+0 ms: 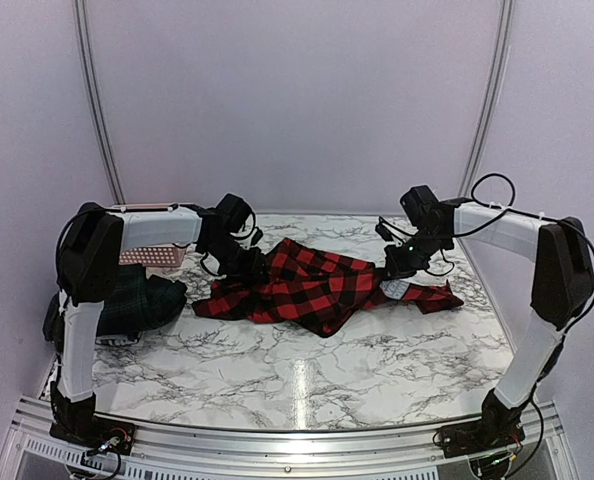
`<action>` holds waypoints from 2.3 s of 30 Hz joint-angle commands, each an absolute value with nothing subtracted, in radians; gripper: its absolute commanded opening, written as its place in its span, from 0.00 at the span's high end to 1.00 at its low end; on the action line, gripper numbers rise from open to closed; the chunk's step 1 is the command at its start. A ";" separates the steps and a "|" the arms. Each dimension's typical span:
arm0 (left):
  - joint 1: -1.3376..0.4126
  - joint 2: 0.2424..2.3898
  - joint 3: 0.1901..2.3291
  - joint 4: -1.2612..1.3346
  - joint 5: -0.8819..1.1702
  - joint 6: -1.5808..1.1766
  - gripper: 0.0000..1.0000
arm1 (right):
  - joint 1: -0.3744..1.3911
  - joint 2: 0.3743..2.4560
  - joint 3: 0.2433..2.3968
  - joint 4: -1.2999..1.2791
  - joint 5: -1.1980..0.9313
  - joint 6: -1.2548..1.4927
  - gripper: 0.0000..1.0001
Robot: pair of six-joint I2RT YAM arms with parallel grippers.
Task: Fold and stack the mixed laundry pile
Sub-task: Adjust the crumpled shirt at the center of the board.
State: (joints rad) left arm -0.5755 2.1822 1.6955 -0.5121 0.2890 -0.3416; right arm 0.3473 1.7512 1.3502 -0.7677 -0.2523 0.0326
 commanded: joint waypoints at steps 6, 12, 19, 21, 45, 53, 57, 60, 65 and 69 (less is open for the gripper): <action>-0.541 2.185 1.698 -0.467 0.361 -0.408 0.52 | 0.335 1.742 1.397 -0.780 -0.253 0.044 1.00; -0.538 2.174 1.723 -0.372 0.525 -0.419 0.87 | 0.335 1.808 1.498 -0.779 -0.238 0.057 1.00; -0.545 2.031 1.718 -0.308 0.551 -0.391 1.00 | 0.322 1.934 1.749 -0.814 -0.215 0.063 1.00; -0.565 1.975 1.707 -0.300 0.551 -0.360 1.00 | 0.306 1.974 1.849 -0.837 -0.206 0.066 1.00; -0.942 1.780 1.681 -0.421 0.110 -0.137 0.01 | 0.029 1.723 1.451 -0.697 -0.190 0.173 0.34; -0.710 2.130 1.932 -0.532 0.047 -0.265 0.01 | 0.061 1.557 1.254 -0.723 -0.344 0.262 0.22; -0.696 2.298 2.080 -0.538 0.113 -0.284 0.01 | 0.159 1.525 1.193 -0.709 -0.410 0.329 0.10; -0.696 2.401 2.173 -0.536 0.205 -0.320 0.01 | 0.224 1.547 1.154 -0.668 -0.411 0.380 0.07; -0.698 2.470 2.198 -0.530 0.320 -0.343 0.32 | 0.237 1.634 1.125 -0.601 -0.412 0.400 0.12; -0.698 2.400 2.067 -0.522 0.343 -0.316 0.79 | 0.239 1.728 1.151 -0.577 -0.415 0.370 0.38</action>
State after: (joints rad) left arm -0.6937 2.4706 2.1567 -0.5049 0.2699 -0.3290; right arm 0.2401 1.6638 1.1240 -0.6357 -0.4072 0.3710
